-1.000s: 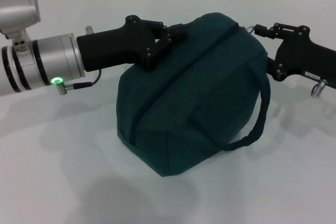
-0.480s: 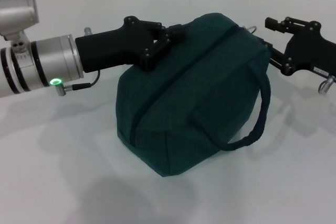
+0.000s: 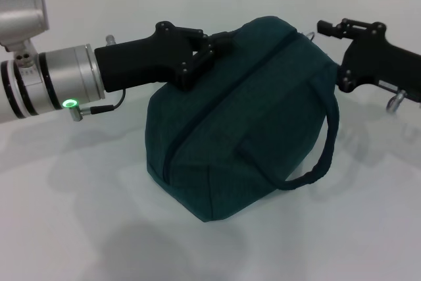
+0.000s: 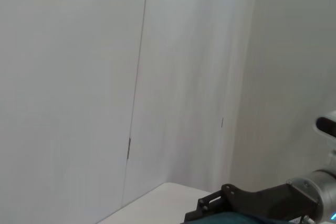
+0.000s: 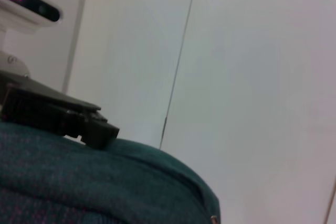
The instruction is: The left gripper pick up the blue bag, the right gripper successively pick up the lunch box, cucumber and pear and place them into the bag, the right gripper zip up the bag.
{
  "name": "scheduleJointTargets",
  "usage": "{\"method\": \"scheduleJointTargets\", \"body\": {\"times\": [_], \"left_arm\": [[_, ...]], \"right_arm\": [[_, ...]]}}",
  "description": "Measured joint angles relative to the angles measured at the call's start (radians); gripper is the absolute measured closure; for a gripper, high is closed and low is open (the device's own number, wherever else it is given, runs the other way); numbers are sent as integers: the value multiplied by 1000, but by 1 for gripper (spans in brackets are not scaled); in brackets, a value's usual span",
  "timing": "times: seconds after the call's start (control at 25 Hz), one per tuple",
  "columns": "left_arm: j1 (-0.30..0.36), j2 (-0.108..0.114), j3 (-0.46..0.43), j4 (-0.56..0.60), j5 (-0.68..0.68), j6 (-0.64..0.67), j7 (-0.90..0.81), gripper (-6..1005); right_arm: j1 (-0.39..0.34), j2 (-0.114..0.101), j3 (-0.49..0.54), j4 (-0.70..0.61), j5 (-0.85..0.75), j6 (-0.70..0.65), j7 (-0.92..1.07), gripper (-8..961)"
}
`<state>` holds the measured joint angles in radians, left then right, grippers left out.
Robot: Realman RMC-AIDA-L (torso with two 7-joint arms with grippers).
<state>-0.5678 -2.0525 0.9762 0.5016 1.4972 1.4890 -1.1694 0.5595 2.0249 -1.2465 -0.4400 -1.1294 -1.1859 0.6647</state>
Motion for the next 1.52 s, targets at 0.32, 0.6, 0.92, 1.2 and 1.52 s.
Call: {"method": "scheduleJointTargets", "body": {"times": [0.32, 0.6, 0.92, 1.2, 1.52], "left_arm": [[2, 0, -1, 0, 0, 2, 1, 988], [2, 0, -1, 0, 0, 2, 6, 989], [5, 0, -3, 0, -2, 2, 15, 989], [5, 0, -4, 0, -7, -1, 16, 986], [3, 0, -4, 0, -9, -4, 17, 981]], "right_arm": [[20, 1, -67, -2, 2, 23, -1, 531], [14, 2, -100, -13, 7, 16, -1, 567], [4, 3, -101, -20, 7, 15, -21, 835], [-11, 3, -93, -12, 16, 28, -43, 884], [-24, -1, -93, -1, 31, 76, -43, 917]]}}
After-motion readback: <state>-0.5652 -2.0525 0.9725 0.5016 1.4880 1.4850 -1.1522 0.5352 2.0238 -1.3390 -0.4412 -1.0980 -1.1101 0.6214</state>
